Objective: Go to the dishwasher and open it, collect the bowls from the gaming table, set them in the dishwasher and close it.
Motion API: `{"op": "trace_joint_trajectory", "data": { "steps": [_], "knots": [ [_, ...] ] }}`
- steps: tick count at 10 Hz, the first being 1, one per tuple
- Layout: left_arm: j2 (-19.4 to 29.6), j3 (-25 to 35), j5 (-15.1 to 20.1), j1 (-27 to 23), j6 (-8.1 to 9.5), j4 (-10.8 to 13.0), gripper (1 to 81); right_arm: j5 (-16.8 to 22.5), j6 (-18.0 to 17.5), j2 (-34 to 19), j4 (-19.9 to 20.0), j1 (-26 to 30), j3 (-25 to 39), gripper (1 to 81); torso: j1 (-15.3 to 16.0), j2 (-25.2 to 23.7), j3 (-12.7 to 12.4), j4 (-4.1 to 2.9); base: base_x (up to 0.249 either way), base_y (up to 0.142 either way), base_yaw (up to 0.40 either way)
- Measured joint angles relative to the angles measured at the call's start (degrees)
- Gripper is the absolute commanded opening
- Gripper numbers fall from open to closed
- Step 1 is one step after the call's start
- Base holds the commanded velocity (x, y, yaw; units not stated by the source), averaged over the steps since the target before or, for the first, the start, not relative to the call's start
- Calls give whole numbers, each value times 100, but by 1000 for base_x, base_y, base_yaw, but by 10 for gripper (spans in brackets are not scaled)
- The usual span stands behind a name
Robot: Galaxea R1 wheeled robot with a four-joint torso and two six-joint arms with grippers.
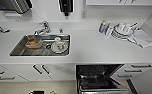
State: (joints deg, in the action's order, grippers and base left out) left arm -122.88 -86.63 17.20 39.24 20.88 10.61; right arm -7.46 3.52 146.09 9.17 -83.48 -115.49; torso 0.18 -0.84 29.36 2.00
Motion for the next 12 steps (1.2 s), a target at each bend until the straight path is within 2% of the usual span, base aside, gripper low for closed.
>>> {"op": "trace_joint_trajectory", "data": {
  "steps": [2, 5, 8, 10, 12],
  "knots": [
    [-490, -102, 506, -416, 85, 2, 10, -2, 6, 0, 0, 0, 15, 10, 2, 2, 2, 0, 0, 0, 0],
    [-1246, -378, 1030, -1012, 191, 2, 10, -37, 9, -15, 1, 0, 66, 10, 5, 2, 9, 0, 0, 0, 0],
    [-1755, -712, 1502, -1508, 312, 2, 10, -107, 9, -33, 0, 16, 152, 10, 6, 6, 290, 0, 0, 0, 0],
    [-1915, -778, 1786, -1863, 384, 6, 10, -138, 9, -30, 0, 51, 188, 10, 9, 6, 358, 0, 0, 0, 0],
    [-2191, -869, 1963, -2271, 552, 13, 10, -141, 9, -30, 0, 52, 194, 10, 11, 9, 354, 0, 0, 0, 0]
  ]
}}
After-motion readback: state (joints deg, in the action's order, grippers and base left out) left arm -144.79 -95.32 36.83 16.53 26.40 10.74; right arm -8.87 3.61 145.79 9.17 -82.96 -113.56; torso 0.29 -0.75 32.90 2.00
